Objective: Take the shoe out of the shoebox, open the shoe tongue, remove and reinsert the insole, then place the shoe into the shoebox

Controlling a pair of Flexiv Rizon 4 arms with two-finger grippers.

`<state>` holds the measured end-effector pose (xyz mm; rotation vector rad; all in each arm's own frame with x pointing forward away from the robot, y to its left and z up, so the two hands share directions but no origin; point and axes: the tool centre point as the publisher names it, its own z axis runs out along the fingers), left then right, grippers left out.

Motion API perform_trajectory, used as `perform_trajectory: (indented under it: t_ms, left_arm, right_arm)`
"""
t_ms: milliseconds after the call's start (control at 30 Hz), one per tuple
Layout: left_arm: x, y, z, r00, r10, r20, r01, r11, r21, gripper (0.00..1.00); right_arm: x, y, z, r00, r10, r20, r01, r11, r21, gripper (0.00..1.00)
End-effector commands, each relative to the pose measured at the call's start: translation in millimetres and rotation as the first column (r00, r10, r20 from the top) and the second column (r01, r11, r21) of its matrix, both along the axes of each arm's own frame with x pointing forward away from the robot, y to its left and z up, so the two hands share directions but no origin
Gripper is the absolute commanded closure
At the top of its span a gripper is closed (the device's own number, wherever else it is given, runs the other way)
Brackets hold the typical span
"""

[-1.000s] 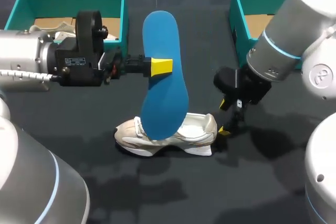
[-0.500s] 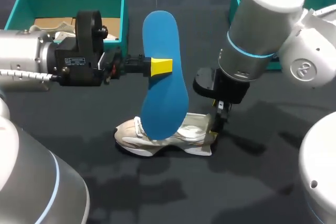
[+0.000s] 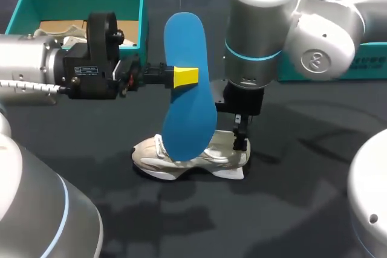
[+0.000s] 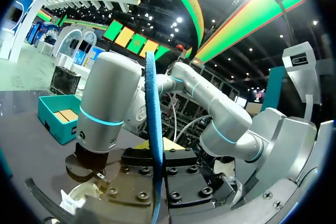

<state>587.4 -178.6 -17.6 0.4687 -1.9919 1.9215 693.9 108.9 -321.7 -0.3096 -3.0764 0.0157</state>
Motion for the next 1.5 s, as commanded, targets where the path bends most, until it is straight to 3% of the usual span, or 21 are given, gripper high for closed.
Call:
perform_trajectory:
  t_ms: [33,400,833,1000,1500]
  left_arm:
    - [-0.3,-2,-1,1.000,0.002,0.000,-0.002,1.000,-0.001,1.00]
    - [-0.3,-2,-1,1.000,0.002,0.000,-0.002,1.000,-0.001,1.00]
    - [-0.3,-2,-1,1.000,0.002,0.000,-0.002,1.000,-0.001,1.00]
    - [-0.3,-2,-1,1.000,0.002,0.000,-0.002,1.000,-0.001,1.00]
    - [-0.3,-2,-1,1.000,0.002,0.000,-0.002,1.000,-0.001,1.00]
  right_arm:
    - [1.2,9,5,1.000,0.011,0.008,-0.011,0.999,-0.049,0.00]
    - [24.7,41,-4,0.999,0.038,0.020,-0.037,0.997,-0.067,0.00]
    - [25.0,48,-6,0.999,0.044,0.026,-0.042,0.996,-0.075,0.00]
    - [30.0,59,-17,0.998,0.044,0.041,-0.041,0.996,-0.077,0.00]
    - [38.0,57,-48,0.997,0.046,0.059,-0.042,0.997,-0.065,0.00]
